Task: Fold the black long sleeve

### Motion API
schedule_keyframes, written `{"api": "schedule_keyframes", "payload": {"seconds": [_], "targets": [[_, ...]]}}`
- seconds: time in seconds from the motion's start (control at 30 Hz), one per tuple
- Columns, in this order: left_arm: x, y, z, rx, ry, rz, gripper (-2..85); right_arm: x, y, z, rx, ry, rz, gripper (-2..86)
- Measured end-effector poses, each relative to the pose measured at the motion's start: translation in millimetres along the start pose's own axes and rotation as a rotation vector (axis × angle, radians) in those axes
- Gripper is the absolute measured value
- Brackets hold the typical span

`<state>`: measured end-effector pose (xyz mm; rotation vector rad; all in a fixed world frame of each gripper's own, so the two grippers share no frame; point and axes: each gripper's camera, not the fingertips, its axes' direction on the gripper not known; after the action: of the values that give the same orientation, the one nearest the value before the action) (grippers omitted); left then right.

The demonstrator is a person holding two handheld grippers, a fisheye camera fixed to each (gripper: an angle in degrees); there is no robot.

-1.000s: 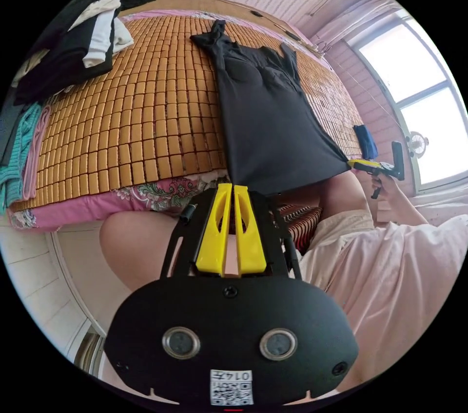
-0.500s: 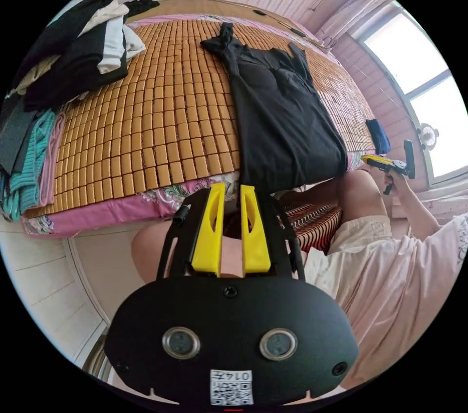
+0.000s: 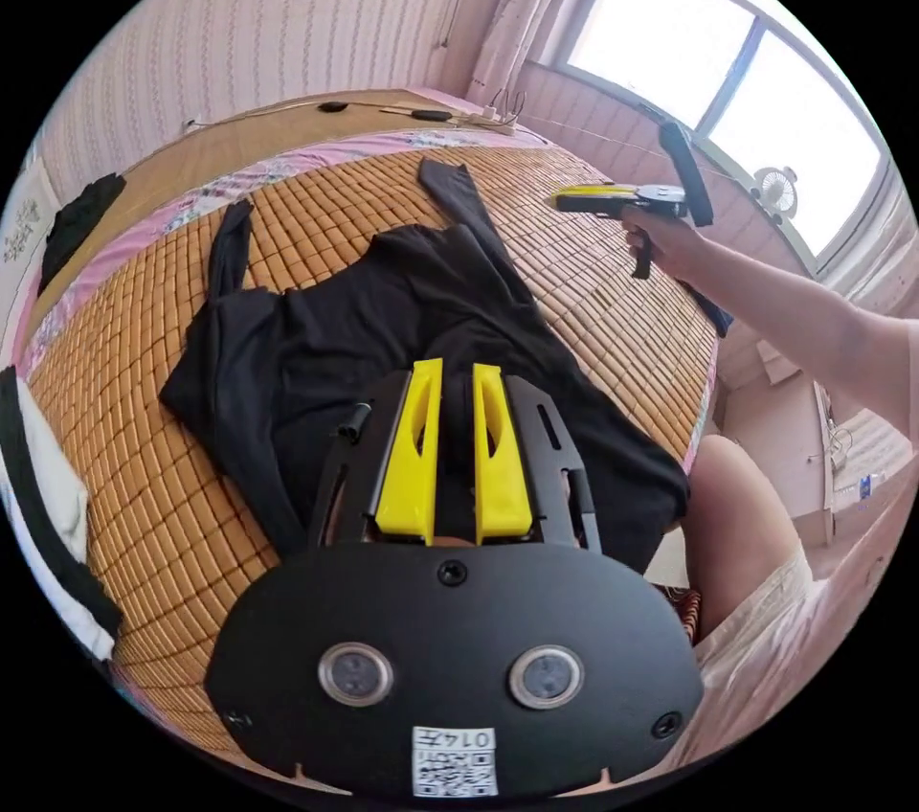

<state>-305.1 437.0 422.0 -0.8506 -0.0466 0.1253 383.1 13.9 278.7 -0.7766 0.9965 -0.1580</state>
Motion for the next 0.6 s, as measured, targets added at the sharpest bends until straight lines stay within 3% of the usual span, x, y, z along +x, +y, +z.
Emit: {"api": "schedule_keyframes", "payload": {"seconds": [0.1,0.2,0.3,0.37,0.47,0.6], "targets": [[-15,-34,54,-0.04,0.049,-0.002,6.2,26,-42,62,-0.106,0.034,0.128,8.5],[-24,-58,99,-0.077,0.074,0.005,6.3,49,-53,90,-0.132,-0.058,0.247,7.8],[-28,-71,135,-0.133,0.096,0.007,6.2,49,-58,83,-0.122,-0.039,0.11,2.8],[-30,-74,150,-0.157,0.118,-0.003,5.7,59,-55,71,-0.127,-0.051,0.089,1.8],[-28,-73,165,-0.181,0.123,-0.004,5.1,104,-22,16,-0.052,-0.11,0.23,1.2],[-18,-70,179,-0.174,0.11,0.04,5.3,149,74,-80,-0.082,-0.081,0.39,1.5]]}}
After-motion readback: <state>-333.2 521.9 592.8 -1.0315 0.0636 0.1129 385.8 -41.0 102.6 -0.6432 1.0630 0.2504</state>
